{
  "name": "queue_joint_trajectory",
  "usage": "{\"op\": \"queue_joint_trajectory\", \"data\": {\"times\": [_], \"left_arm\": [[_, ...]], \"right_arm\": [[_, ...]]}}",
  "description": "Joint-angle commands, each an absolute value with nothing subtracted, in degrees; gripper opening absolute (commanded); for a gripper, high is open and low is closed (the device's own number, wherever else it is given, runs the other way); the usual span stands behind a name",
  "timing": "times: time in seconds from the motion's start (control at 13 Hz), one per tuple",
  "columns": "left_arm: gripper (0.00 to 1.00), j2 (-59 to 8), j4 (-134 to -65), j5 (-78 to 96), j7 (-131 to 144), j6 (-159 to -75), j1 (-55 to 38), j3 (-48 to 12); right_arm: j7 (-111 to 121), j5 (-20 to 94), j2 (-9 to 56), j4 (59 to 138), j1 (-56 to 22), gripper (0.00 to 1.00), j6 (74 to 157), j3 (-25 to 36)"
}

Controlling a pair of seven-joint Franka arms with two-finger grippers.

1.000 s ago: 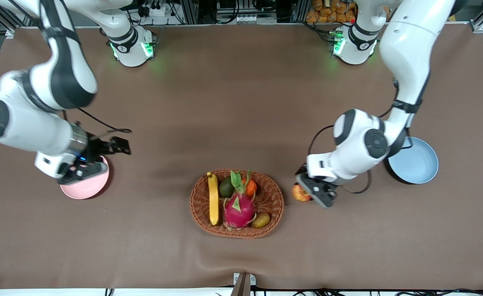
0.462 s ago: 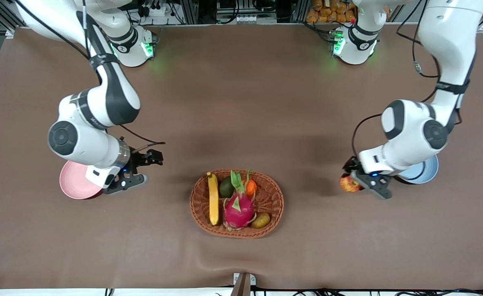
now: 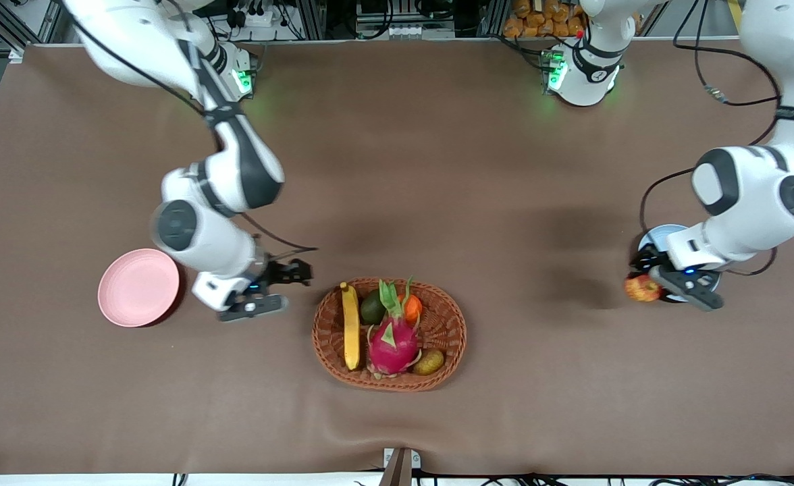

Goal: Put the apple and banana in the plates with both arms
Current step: 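Carry the apple to the blue plate while the right gripper nears the basket, then lower the apple onto the blue plate while the right gripper descends to the banana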

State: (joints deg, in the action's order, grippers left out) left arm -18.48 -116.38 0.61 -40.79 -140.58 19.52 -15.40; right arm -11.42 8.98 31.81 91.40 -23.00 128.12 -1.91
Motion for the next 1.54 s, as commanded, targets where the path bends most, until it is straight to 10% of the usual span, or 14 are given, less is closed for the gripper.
{"op": "queue_joint_trajectory", "data": {"times": [0.0, 0.92, 1.23, 1.38, 1.46], "left_arm": [[0.42, -16.1, -120.0, -3.2, -41.6, -140.3, 24.2, -16.0], [0.48, -20.8, -124.1, -10.2, -41.9, -147.4, 32.9, -15.8], [0.52, -21.9, -124.1, -10.4, -41.8, -147.4, 32.9, -15.8], [0.71, -22.3, -124.1, -10.4, -41.7, -147.4, 33.0, -15.8], [1.00, -22.6, -124.0, -10.4, -41.7, -147.4, 33.0, -15.8]], "right_arm": [[-17.7, 6.2, 36.2, 84.9, -25.5, 1.00, 127.6, -1.3], [-23.5, 3.3, 40.7, 84.8, -28.8, 0.98, 136.9, -1.2], [-23.6, 3.3, 40.8, 86.2, -29.3, 0.81, 137.0, -1.2], [-23.6, 3.3, 41.1, 86.3, -29.4, 0.76, 137.0, -1.2], [-23.7, 3.3, 41.4, 86.3, -29.4, 0.76, 137.0, -1.2]]}}
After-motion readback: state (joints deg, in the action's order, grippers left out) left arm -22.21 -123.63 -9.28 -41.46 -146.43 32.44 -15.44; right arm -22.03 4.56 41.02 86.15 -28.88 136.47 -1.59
